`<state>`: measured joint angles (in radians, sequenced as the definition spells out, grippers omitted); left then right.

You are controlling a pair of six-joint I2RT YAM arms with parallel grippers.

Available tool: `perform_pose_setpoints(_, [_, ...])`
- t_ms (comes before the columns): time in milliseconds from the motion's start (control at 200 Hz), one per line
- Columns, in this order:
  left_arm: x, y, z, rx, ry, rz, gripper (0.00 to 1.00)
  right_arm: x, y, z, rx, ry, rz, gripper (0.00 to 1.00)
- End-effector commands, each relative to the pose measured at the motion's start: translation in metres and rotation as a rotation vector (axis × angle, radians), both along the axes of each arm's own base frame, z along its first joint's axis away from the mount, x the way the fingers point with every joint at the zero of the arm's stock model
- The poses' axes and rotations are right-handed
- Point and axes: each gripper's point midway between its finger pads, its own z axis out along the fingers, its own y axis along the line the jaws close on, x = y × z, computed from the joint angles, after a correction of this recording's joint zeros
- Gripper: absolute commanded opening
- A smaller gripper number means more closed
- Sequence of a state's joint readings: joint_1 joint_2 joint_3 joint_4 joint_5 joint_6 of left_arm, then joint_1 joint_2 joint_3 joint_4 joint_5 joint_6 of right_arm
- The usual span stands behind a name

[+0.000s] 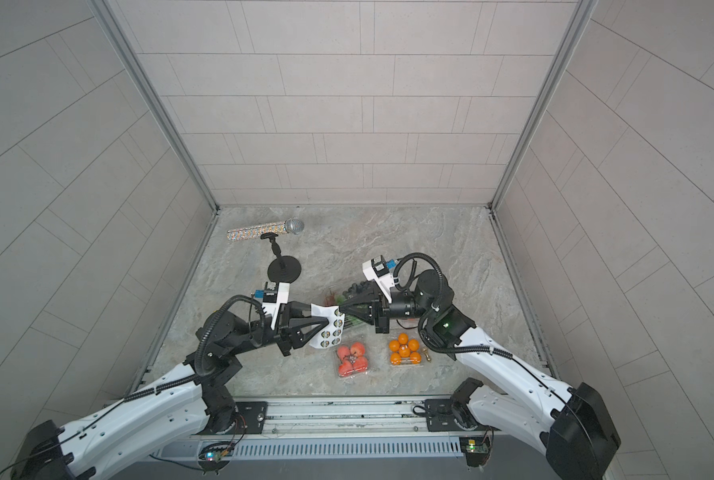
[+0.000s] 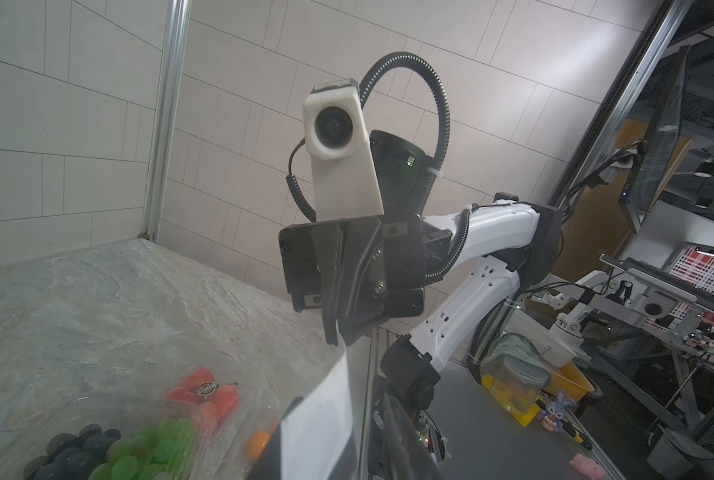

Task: Label fruit boxes
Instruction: Pick up the label sticker from the center of the board, then adjust the label sticker.

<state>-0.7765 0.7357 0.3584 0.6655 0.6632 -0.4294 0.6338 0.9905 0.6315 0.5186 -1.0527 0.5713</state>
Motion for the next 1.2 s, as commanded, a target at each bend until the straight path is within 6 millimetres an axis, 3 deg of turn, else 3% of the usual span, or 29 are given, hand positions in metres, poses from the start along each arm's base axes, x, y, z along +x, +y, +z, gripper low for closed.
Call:
perform_pose_setpoints(0, [-0.002, 0.000, 0.011, -0.031, -0.037, -0.016, 0.33, -0.009, 0.002, -0.001, -0.001, -0.032, 0.037, 0.00])
perform_pose_setpoints(290, [-0.002, 0.002, 0.011, -0.034, -0.032, -0.004, 0.07, -0.007, 0.001, -0.003, -0.011, -0.034, 0.019, 0.00])
perform_pose_setpoints(345, [-0.002, 0.003, 0.011, -0.034, -0.029, 0.000, 0.00, -0.004, 0.001, -0.001, -0.004, -0.029, 0.000, 0.16])
perform_pose_setpoints(510, [-0.003, 0.004, 0.014, -0.047, -0.027, -0.001, 0.00, -0.003, 0.000, -0.011, -0.009, -0.014, -0.018, 0.24])
perform_pose_setpoints(750, [-0.005, 0.005, 0.016, -0.056, -0.027, -0.014, 0.00, -0.003, 0.001, -0.010, 0.006, -0.019, -0.005, 0.14])
perform_pose_setpoints(1046, [-0.004, 0.003, 0.014, -0.053, -0.020, -0.019, 0.00, -0.006, 0.004, -0.003, 0.045, -0.013, 0.032, 0.17])
perform_pose_setpoints(1196, [-0.004, 0.003, 0.014, -0.052, -0.017, -0.016, 0.00, -0.007, 0.003, -0.003, 0.044, -0.017, 0.037, 0.01])
